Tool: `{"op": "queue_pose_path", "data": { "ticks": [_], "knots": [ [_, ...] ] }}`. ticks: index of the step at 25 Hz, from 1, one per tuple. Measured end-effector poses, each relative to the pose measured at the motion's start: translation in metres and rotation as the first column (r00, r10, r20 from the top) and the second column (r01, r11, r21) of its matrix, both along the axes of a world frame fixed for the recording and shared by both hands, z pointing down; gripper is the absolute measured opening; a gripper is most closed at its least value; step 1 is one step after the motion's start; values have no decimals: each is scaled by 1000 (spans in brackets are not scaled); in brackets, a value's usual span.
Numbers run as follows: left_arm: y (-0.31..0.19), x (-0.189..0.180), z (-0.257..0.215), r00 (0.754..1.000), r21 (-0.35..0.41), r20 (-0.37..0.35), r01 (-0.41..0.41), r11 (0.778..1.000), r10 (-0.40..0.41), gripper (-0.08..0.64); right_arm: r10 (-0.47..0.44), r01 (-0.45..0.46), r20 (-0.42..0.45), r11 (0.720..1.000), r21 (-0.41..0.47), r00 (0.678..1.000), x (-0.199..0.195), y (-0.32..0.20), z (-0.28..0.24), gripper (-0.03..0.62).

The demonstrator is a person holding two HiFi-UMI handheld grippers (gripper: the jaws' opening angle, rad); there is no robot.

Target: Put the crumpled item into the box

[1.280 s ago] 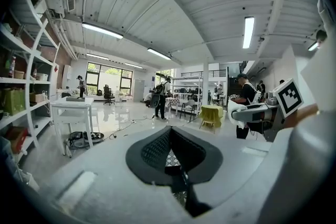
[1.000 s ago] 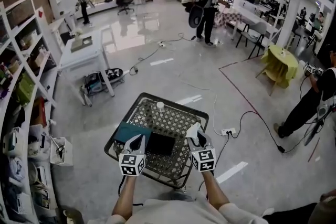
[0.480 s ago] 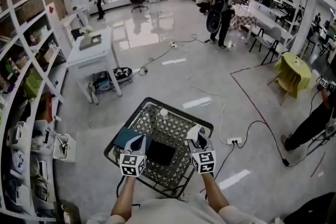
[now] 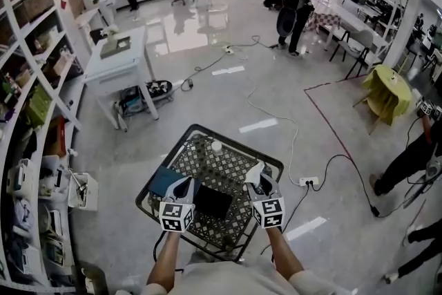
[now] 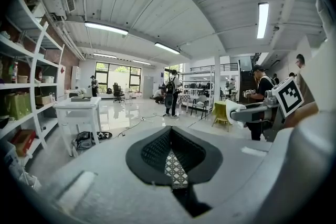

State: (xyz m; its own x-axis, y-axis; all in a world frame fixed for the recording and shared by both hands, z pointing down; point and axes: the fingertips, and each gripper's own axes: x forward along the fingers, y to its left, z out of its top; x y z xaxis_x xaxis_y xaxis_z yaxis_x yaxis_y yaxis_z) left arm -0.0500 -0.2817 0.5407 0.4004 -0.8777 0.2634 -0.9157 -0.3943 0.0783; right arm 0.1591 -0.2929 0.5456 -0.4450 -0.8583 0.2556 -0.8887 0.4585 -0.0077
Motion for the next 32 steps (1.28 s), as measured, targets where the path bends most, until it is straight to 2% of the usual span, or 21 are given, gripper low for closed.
{"op": "queue_pose_path", "data": {
  "ticks": [12, 19, 32],
  "knots": [
    [-48, -40, 12, 997, -12, -26, -79, 997, 79, 6, 64, -65, -30, 998, -14, 997, -49, -31, 4, 146],
    [-61, -46, 20, 993, -26, -36, -111, 994, 110, 6, 85, -87, -36, 996, -30, 996, -59, -34, 11, 146],
    [-48, -46, 68, 993, -119, -41, -118, 986, 114, 6, 64, -71, -51, 986, -150, 997, -71, -19, 70, 147]
  ]
}}
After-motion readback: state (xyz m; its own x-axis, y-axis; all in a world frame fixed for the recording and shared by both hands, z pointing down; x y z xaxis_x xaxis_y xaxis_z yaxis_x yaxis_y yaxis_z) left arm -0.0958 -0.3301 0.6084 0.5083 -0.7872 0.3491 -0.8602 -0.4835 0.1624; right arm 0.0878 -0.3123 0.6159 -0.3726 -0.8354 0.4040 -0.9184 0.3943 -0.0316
